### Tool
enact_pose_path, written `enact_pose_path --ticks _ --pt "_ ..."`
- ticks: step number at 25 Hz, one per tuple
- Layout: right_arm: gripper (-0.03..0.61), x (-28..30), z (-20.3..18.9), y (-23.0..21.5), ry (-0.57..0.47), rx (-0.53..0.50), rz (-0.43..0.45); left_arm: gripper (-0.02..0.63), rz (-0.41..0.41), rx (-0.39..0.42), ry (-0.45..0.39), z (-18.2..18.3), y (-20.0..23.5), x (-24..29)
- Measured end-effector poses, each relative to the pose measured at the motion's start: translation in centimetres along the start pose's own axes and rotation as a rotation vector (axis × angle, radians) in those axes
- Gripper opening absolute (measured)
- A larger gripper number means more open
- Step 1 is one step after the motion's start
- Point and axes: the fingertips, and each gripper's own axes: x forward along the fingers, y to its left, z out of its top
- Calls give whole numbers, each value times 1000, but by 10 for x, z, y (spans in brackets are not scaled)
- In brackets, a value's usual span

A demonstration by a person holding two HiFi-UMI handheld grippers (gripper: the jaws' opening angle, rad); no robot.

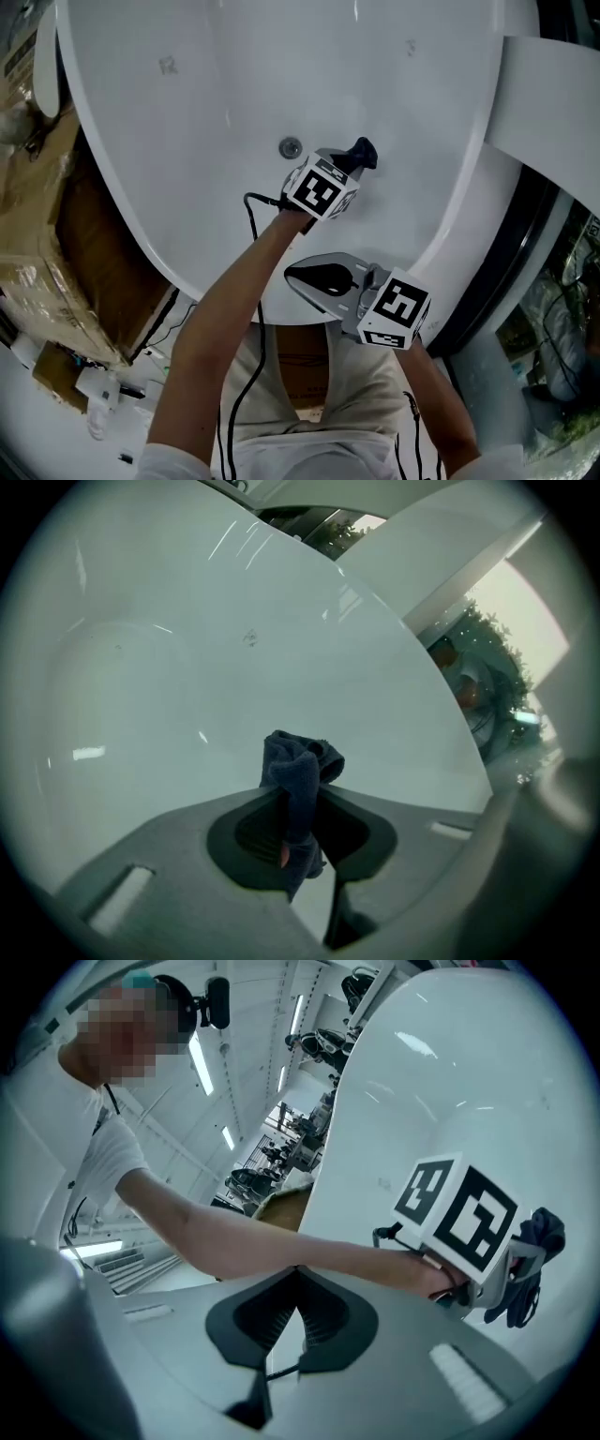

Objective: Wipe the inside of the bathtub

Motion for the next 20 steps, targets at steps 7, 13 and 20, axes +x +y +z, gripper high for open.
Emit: enact_pose_path --ticks 7,13,20 --pt "6 -13 30 35 -25 -44 7 60 -10 9 -24 7 -36 -45" --pt "6 -15 46 86 -13 -84 31 60 -3 -27 -54 21 -62 -93" --pt "5 -27 63 132 50 -171 55 60 67 -59 -89 39 -75 -158"
